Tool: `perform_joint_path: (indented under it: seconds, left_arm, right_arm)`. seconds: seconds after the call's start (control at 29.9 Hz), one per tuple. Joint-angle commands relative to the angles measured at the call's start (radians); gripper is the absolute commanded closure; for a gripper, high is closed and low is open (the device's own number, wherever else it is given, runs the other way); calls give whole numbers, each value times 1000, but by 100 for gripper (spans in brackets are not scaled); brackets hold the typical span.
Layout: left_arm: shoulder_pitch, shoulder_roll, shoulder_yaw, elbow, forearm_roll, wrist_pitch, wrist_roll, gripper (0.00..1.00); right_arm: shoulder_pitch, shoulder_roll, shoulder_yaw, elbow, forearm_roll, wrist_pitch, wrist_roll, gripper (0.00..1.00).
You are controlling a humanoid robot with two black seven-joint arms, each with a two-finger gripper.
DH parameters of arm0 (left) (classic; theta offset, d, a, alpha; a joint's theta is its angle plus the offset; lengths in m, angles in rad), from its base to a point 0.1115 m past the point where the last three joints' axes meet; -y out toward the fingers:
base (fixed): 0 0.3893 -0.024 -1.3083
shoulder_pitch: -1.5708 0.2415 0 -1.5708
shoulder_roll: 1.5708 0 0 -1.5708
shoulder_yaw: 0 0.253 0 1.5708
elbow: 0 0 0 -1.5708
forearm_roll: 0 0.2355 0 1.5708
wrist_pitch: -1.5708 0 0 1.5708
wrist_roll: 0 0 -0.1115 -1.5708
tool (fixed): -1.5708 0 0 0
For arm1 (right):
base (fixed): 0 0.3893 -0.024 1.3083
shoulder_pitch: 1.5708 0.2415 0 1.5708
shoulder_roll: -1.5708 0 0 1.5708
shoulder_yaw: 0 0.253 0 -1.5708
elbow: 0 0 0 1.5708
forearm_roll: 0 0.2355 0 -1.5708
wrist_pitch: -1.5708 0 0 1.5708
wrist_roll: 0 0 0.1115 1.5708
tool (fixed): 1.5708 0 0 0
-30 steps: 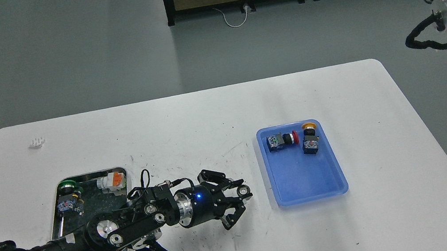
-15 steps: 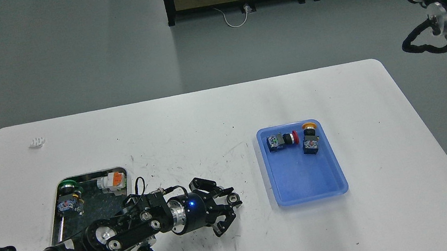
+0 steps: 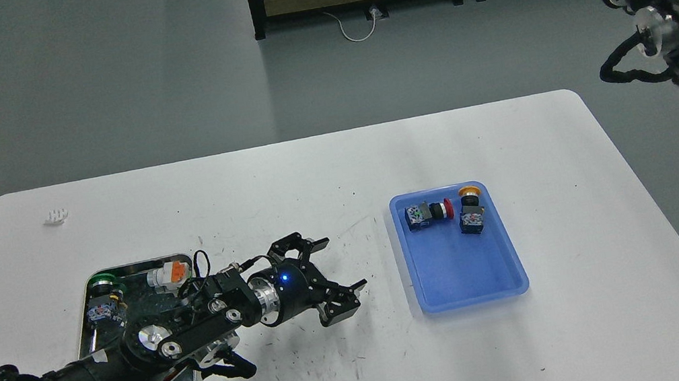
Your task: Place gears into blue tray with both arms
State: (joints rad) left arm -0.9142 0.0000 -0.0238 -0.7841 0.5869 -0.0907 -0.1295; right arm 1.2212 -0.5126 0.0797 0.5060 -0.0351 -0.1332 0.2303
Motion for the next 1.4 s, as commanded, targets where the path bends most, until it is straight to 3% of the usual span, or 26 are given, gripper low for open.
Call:
perform_joint_path:
  seconds: [0.0, 0.13, 0.37, 0.57, 0.7, 0.9, 1.14, 1.37]
  left_arm:
    - [-69, 66, -36, -55, -132, -29, 11, 1]
    - [-126, 260, -90, -116, -209, -60, 11, 1]
    - [-124, 615, -223, -172, -236, -122, 10, 1]
    - [-124, 800, -295, -167, -300, -139, 10, 1]
    - [-124, 864, -335, -164, -303, -136, 11, 1]
    - [-132, 900, -351, -153, -303, -127, 11, 1]
    - [-130, 923, -357, -152, -305, -124, 11, 1]
    - [-130, 953, -357, -150, -305, -126, 11, 1]
  right_arm:
    - [21, 26, -43, 19, -8, 33, 0, 0]
    - [23, 88, -55, 32, -9, 38, 1, 0]
    - [32, 146, -147, 137, -37, 78, 1, 0]
    - [44, 160, -245, 310, -43, 115, 3, 0]
    - [70, 170, -328, 414, -43, 142, -2, 0]
    - [112, 233, -446, 503, -43, 149, -68, 0]
    - [109, 379, -572, 510, -42, 146, -72, 0]
    - [84, 439, -684, 510, -42, 145, -72, 0]
